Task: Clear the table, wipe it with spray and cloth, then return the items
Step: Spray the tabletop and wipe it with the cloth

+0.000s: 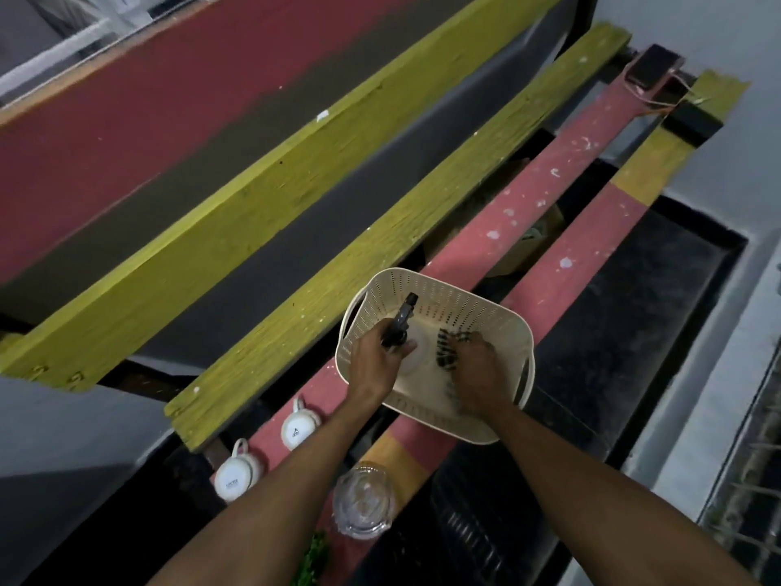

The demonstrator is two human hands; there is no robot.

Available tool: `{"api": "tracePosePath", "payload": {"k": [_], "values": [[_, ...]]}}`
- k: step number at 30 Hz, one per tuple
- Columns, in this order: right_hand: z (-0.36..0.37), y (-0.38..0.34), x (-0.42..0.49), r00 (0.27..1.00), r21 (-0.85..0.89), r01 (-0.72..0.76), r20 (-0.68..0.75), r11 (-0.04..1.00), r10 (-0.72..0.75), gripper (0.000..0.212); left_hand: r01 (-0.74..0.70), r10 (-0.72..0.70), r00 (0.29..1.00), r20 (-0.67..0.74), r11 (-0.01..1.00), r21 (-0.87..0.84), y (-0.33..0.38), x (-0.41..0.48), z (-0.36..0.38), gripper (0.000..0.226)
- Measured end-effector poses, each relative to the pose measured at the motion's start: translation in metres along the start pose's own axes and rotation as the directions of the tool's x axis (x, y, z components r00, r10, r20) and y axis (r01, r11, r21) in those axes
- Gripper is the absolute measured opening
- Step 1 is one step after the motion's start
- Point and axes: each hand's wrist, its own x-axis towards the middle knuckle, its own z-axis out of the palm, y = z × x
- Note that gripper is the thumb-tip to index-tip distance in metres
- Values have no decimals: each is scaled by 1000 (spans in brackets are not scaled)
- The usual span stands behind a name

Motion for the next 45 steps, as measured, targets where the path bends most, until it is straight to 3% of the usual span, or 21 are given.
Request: {"api": "tracePosePath", "payload": {"k": [2,6,11,14,16,20,21,22,27,30,34,38,41,45], "values": [[-12,-7,-2,998,93,-6,-67,996,12,24,-53,52,997,-49,998,-31,9,-7,-8,40],[-46,-34,-21,979,273,34,-203,961,23,28,-122,100,987,-122,974,-188,30,-30,-41,34],[-98,-92,-54,964,330,7,-254,944,82,47,-215,118,954,-277,911,-352,68,-98,-108,34],[-126,-148,-90,960,350,89,-279,933,13,46,-280,140,910,-390,901,-330,76,-150,-156,41],[-133,-186,-115,956,356,145,-290,923,-38,45,-254,78,902,-424,891,-376,74,-187,-189,47],[-124,-265,-182,950,385,255,-271,887,-156,46,-270,14,839,-543,878,-396,40,-259,-258,40],[-95,-327,-254,937,370,335,-226,867,-265,47,-260,-45,789,-613,879,-399,-8,-333,-313,35],[-92,-348,-274,931,367,358,-206,859,-300,47,-261,-68,761,-645,878,-400,-20,-350,-332,32],[-50,-433,-351,914,367,404,-128,838,-385,49,-199,-187,659,-729,890,-409,-75,-416,-401,25],[-13,-498,-432,881,337,464,-73,819,-468,49,-176,-207,583,-785,912,-371,-140,-483,-459,38],[21,-558,-503,854,315,500,-21,807,-521,50,-141,-261,600,-756,896,-421,-204,-547,-514,43],[42,-586,-540,854,295,497,2,816,-521,49,-117,-277,653,-705,883,-455,-241,-581,-546,17],[50,-592,-544,861,267,489,5,831,-508,48,-41,-336,646,-685,881,-471,-262,-585,-554,29],[57,-597,-536,871,245,473,13,846,-491,48,9,-303,620,-724,925,-380,-273,-575,-555,44]]}}
